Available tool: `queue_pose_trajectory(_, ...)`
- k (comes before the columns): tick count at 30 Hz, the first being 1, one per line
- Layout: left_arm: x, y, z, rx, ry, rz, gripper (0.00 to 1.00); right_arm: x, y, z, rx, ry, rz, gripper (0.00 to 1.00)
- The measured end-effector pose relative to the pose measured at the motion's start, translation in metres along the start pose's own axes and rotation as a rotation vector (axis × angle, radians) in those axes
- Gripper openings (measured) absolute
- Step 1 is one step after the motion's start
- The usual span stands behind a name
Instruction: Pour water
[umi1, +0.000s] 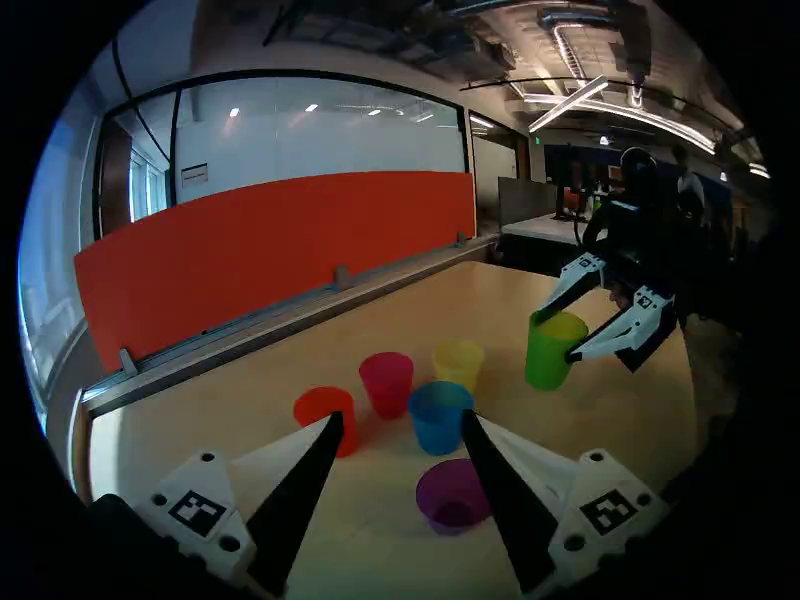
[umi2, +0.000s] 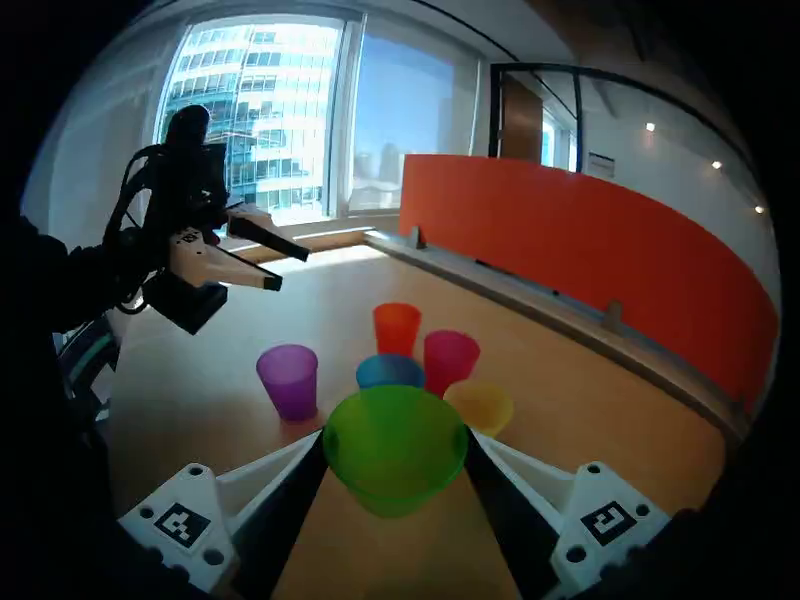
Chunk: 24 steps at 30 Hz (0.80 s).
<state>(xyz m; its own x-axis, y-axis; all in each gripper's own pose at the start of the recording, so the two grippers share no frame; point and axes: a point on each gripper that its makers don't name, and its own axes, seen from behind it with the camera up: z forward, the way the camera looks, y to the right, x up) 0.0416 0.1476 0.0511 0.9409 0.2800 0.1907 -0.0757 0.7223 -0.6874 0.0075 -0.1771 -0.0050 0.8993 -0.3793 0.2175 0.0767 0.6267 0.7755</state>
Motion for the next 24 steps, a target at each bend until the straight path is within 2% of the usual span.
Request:
queue_pose_trajectory(12, 0.005, 0.006, 0.000, -0.007, 0.006, -0.001, 0.87, 0.037, 0.003, -0.025, -0.016, 0.068, -0.029, 0.94)
queue_pose_trajectory(24, 0.008, 0.010, -0.001, -0.013, 0.006, 0.004, 0.87, 0.067, 0.002, -0.040, -0.025, 0.125, -0.047, 0.94)
